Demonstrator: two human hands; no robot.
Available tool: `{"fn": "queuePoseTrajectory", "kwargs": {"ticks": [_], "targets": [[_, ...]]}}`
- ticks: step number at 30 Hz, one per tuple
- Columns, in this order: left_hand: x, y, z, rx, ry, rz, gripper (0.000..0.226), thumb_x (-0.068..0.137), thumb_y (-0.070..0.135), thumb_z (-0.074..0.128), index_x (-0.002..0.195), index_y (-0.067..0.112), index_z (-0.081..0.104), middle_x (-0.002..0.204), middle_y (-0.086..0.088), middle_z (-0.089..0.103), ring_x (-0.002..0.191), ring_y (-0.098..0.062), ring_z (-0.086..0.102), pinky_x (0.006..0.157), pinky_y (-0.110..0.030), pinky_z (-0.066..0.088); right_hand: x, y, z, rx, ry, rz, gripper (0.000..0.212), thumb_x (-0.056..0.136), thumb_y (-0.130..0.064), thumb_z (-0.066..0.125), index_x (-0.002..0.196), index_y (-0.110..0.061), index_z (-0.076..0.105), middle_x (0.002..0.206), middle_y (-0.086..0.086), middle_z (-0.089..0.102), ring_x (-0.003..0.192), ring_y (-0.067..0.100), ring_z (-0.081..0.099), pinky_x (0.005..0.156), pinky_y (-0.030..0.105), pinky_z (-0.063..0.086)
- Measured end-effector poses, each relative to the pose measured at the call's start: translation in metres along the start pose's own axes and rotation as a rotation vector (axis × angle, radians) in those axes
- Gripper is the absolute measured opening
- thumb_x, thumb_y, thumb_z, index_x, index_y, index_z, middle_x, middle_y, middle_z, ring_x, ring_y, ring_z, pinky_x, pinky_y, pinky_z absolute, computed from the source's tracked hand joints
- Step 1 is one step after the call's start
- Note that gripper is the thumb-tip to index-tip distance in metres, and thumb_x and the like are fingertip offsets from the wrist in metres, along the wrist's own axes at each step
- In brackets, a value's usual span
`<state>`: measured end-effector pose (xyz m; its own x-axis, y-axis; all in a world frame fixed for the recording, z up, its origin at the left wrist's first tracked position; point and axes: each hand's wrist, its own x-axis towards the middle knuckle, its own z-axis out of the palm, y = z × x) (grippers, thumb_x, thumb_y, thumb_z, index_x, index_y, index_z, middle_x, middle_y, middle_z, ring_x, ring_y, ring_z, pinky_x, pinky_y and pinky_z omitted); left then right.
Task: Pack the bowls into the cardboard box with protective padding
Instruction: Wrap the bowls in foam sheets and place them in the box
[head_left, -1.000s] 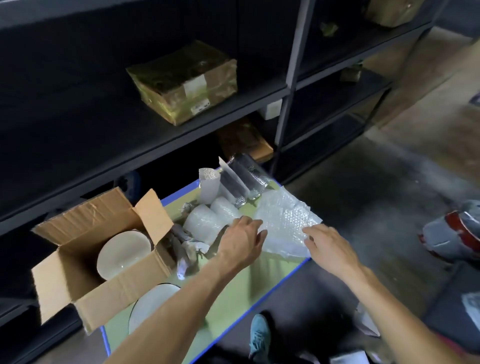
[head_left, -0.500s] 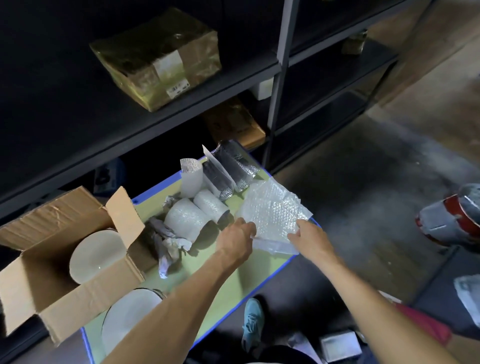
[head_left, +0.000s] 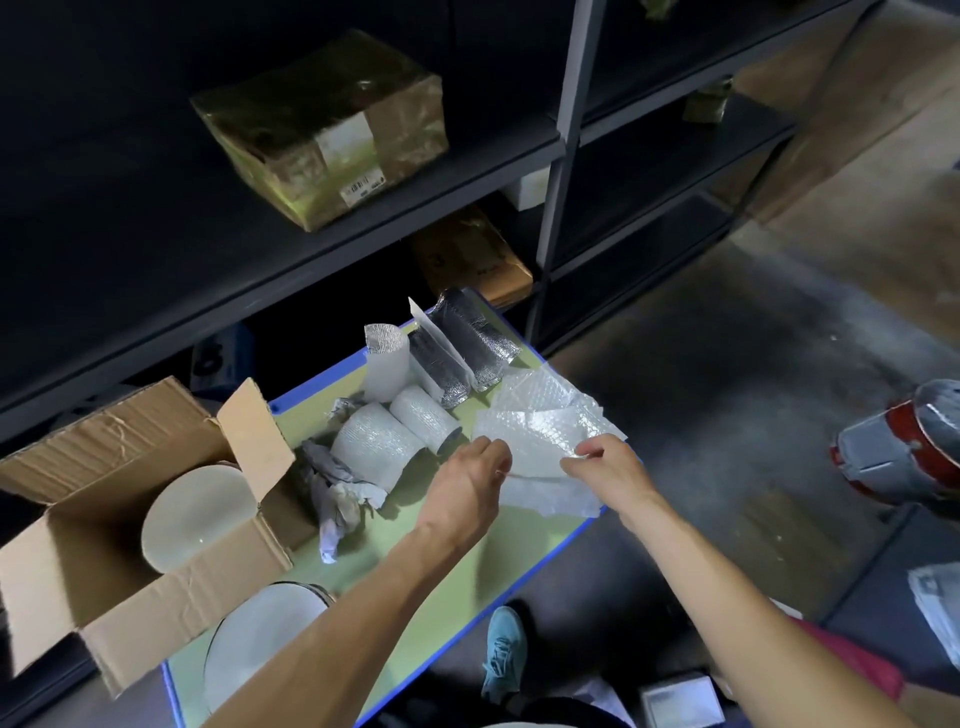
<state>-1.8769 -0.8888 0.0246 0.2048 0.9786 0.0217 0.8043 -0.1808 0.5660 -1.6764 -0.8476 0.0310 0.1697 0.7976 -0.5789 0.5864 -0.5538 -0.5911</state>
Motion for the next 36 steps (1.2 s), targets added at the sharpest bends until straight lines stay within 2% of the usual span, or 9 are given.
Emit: {"fn": "queuePoseTrajectory", "kwargs": {"ticks": [7, 10, 13, 15, 18, 25, 29, 33, 36], "targets": [[-0.010, 0.009, -0.021, 0.011, 0.141, 0.086, 0.017, 0.086, -0.004, 0.057, 0.086, 0.014, 0.054, 0.085, 0.000, 0.051, 0.072, -0.022, 0.046, 0.059, -0.036, 0.041, -0.004, -0.007, 0.000, 0.261, -0.062, 0.087, 0.055, 0.082, -0.012, 0.072, 0.132, -0.014, 0.048, 0.123, 0.004, 0.053, 0.094, 0.022, 0.062, 0.068, 0.028, 0.051], [-0.017, 0.011, -0.029, 0.022, 0.181, 0.081, 0.022, 0.082, -0.006, 0.054, 0.083, 0.015, 0.050, 0.085, 0.001, 0.049, 0.073, -0.017, 0.039, 0.058, -0.035, 0.040, -0.008, -0.010, 0.001, 0.495, -0.130, 0.132, 0.071, 0.082, -0.002, 0.072, 0.144, -0.011, 0.039, 0.138, 0.006, 0.044, 0.100, 0.025, 0.065, 0.076, 0.031, 0.056], [-0.025, 0.007, -0.034, 0.046, 0.186, 0.081, 0.019, 0.084, -0.004, 0.056, 0.085, 0.014, 0.052, 0.086, 0.001, 0.051, 0.077, -0.019, 0.044, 0.060, -0.036, 0.042, -0.011, -0.017, 0.001, 0.621, -0.163, 0.112, 0.068, 0.083, 0.003, 0.071, 0.142, -0.010, 0.040, 0.133, 0.007, 0.047, 0.092, 0.017, 0.061, 0.078, 0.036, 0.056], [-0.031, 0.004, -0.036, 0.063, 0.185, 0.080, 0.019, 0.084, -0.003, 0.058, 0.088, 0.015, 0.054, 0.087, 0.002, 0.052, 0.081, -0.021, 0.048, 0.061, -0.036, 0.044, -0.016, -0.025, 0.000, 0.576, -0.191, 0.059, 0.042, 0.084, 0.001, 0.070, 0.119, -0.013, 0.053, 0.114, 0.010, 0.056, 0.085, 0.017, 0.060, 0.070, 0.035, 0.057], [-0.043, -0.006, -0.040, 0.084, 0.191, 0.060, 0.021, 0.084, -0.002, 0.061, 0.091, 0.017, 0.056, 0.092, 0.003, 0.054, 0.088, -0.022, 0.051, 0.064, -0.035, 0.046, -0.023, -0.035, -0.001, 0.485, -0.211, -0.049, 0.010, 0.084, 0.000, 0.067, 0.087, -0.008, 0.061, 0.092, 0.014, 0.064, 0.083, 0.021, 0.062, 0.077, 0.042, 0.061], [-0.083, -0.035, -0.069, 0.123, 0.301, -0.083, 0.020, 0.087, 0.005, 0.062, 0.103, 0.017, 0.064, 0.104, 0.003, 0.061, 0.094, -0.023, 0.055, 0.073, -0.035, 0.050, -0.039, -0.065, 0.011, 0.246, -0.244, -0.246, 0.012, 0.082, -0.004, 0.062, 0.081, -0.002, 0.050, 0.081, 0.007, 0.039, 0.076, 0.022, 0.042, 0.068, 0.043, 0.062], [-0.118, -0.052, -0.090, 0.172, 0.375, -0.180, 0.018, 0.089, 0.013, 0.063, 0.106, 0.018, 0.065, 0.104, 0.003, 0.061, 0.091, -0.023, 0.056, 0.075, -0.034, 0.048, -0.062, -0.089, 0.030, 0.087, -0.231, -0.395, 0.018, 0.087, -0.010, 0.063, 0.076, -0.014, 0.049, 0.073, -0.001, 0.049, 0.067, 0.018, 0.045, 0.060, 0.031, 0.034], [-0.159, -0.065, -0.107, 0.210, 0.445, -0.326, 0.010, 0.087, 0.009, 0.063, 0.085, 0.019, 0.062, 0.084, 0.005, 0.057, 0.076, -0.021, 0.053, 0.061, -0.028, 0.038, -0.075, -0.105, 0.054, 0.031, -0.376, -0.473, 0.025, 0.089, -0.014, 0.064, 0.072, -0.012, 0.045, 0.072, 0.000, 0.042, 0.065, 0.017, 0.039, 0.061, 0.033, 0.029], [-0.191, -0.075, -0.113, 0.212, 0.477, -0.442, 0.008, 0.091, 0.013, 0.064, 0.086, 0.019, 0.061, 0.082, 0.006, 0.055, 0.073, -0.020, 0.053, 0.057, -0.036, 0.043, -0.087, -0.118, 0.073, 0.000, -0.463, -0.572, 0.039, 0.088, -0.014, 0.066, 0.069, -0.017, 0.033, 0.070, -0.001, 0.029, 0.064, 0.017, 0.028, 0.062, 0.033, 0.021]]}}
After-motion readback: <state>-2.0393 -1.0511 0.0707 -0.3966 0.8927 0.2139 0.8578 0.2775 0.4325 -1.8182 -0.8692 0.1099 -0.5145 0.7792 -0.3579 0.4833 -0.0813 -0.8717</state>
